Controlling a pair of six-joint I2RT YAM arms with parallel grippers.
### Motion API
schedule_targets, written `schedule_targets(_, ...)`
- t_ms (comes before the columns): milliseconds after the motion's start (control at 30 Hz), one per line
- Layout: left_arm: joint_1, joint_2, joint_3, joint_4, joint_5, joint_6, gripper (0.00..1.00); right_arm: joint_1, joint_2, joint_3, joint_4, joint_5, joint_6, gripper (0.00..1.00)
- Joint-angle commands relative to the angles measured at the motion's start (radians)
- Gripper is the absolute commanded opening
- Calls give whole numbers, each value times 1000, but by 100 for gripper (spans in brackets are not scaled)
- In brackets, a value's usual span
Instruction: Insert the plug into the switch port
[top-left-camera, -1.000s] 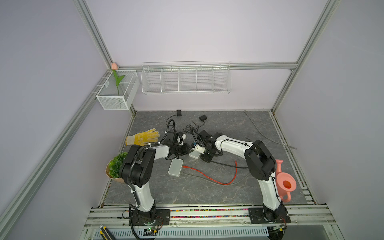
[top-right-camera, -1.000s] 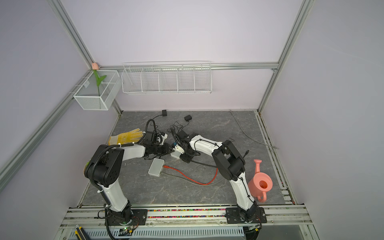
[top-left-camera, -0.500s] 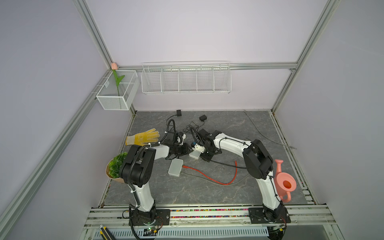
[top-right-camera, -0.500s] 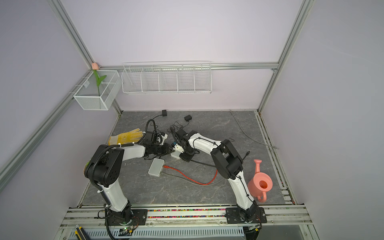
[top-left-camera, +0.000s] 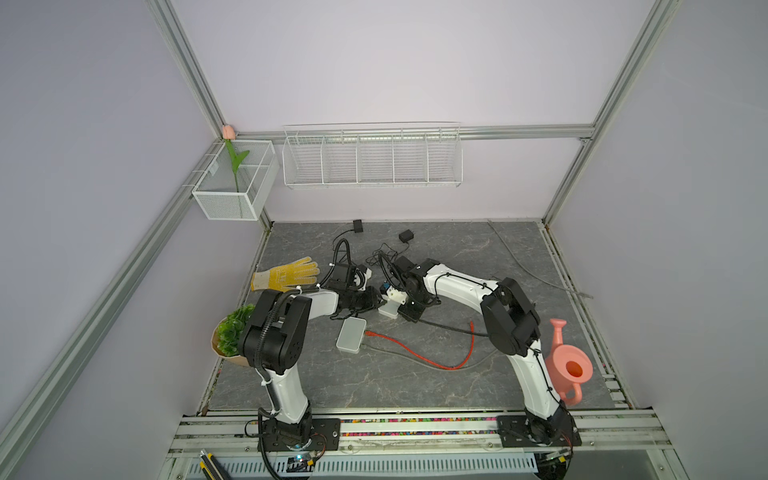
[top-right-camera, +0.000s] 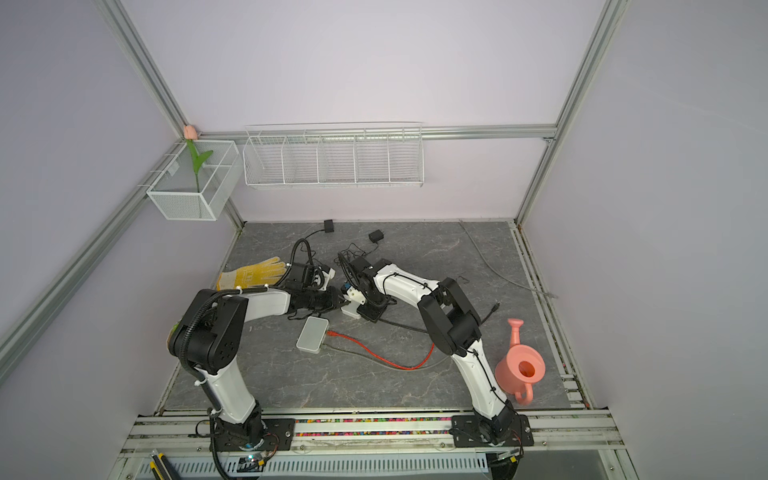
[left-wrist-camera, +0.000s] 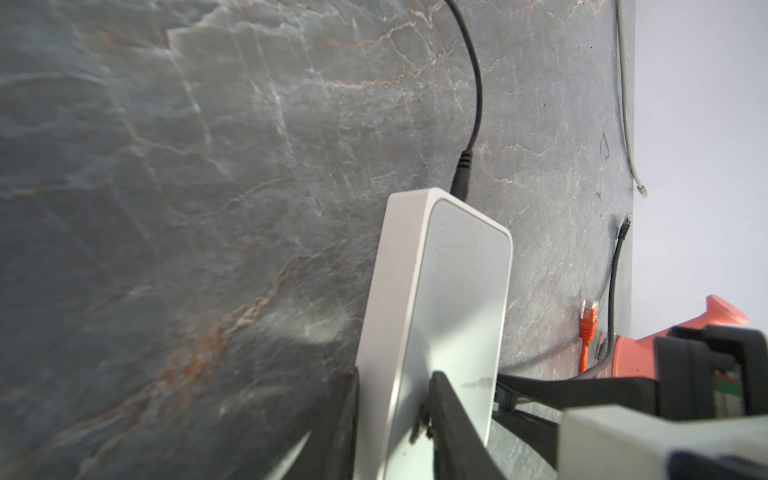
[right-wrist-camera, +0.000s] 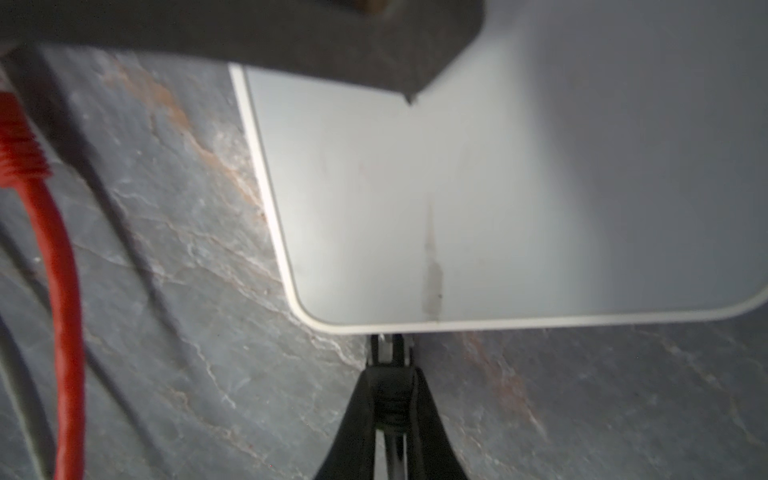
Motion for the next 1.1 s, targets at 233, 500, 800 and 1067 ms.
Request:
schedule_targets(233, -27, -5, -46, 7, 47, 10, 30, 8, 15, 49, 165, -97, 9, 7)
schedule_targets(500, -64, -20, -105, 39, 35, -15, 30, 14, 75, 130, 188, -98, 15, 7)
schedule_targets(800, -105, -59, -169, 74, 15, -44, 30, 15, 103, 171, 260, -100, 49, 7)
schedule_targets(1067, -133, -51, -201, 137, 48, -80, 29, 22, 123, 183, 347, -133, 53, 7)
